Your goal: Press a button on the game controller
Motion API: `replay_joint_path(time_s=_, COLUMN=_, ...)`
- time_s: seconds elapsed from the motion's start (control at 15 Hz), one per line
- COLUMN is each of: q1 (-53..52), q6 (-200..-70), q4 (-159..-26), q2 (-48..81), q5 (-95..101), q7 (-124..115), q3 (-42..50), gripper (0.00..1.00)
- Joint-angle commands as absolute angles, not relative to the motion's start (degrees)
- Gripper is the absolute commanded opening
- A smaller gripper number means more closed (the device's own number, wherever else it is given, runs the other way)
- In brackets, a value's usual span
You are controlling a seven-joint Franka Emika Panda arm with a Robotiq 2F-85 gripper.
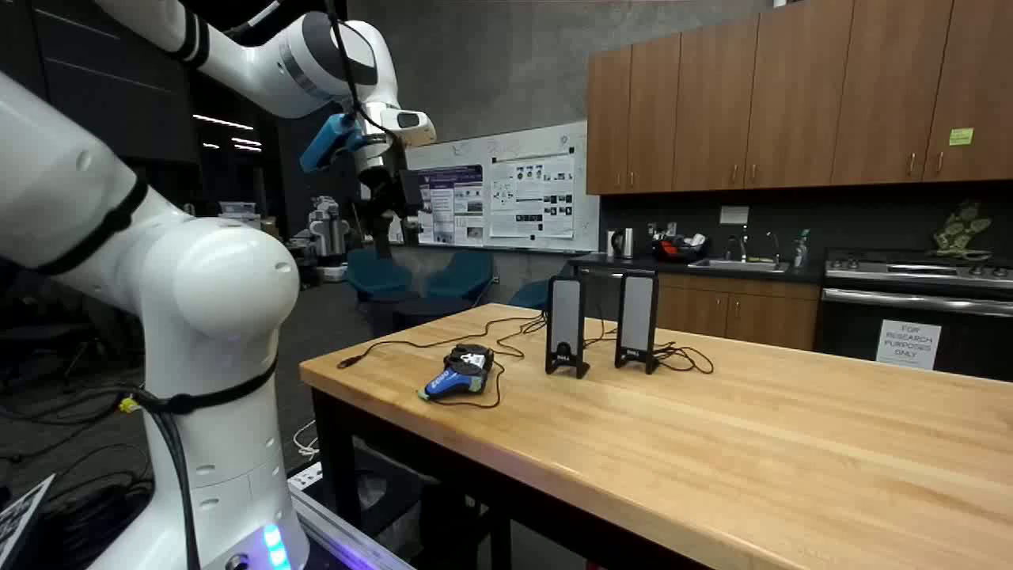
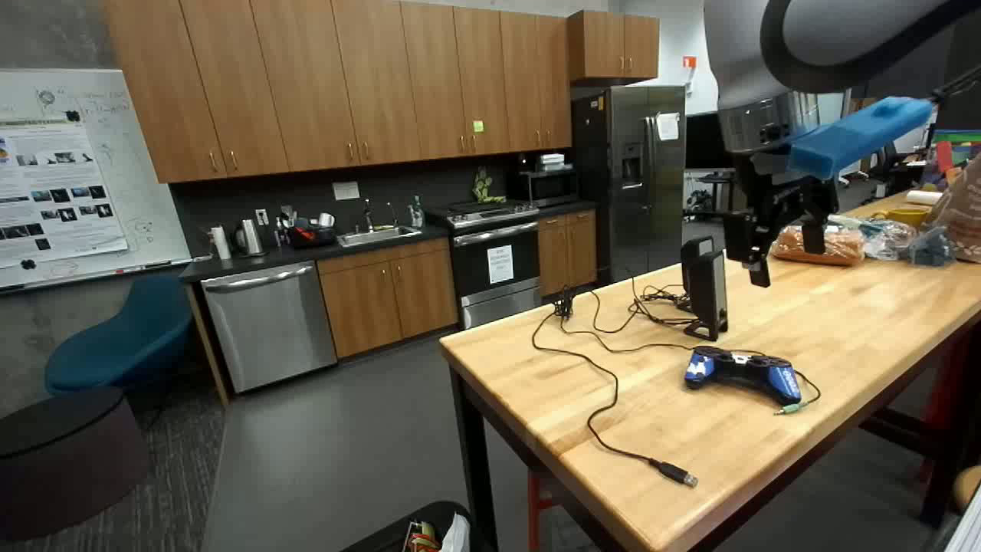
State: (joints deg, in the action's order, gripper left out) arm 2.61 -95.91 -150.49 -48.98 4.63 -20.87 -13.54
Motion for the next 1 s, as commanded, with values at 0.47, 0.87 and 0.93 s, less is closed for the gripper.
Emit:
replay_joint_path(time_s=0.47, q1=1.88, q6=-96.29, q4=-150.41, q2=-48.29, q5=5.07, q7=-21.44, q3=-12.8, gripper=1.0)
replay_joint_path(time_s=0.87, q1=3.5, q6=-101.28, q4=-149.14, q2=-42.13, q5=4.34, q7=-23.5, q3=-11.68, gripper=1.0)
replay_joint_path(time_s=0.93, q1=3.89, q6=-103.13, q4=-149.11, q2=-40.89, q5=4.63, q7=-23.61, q3=-11.21, gripper=1.0)
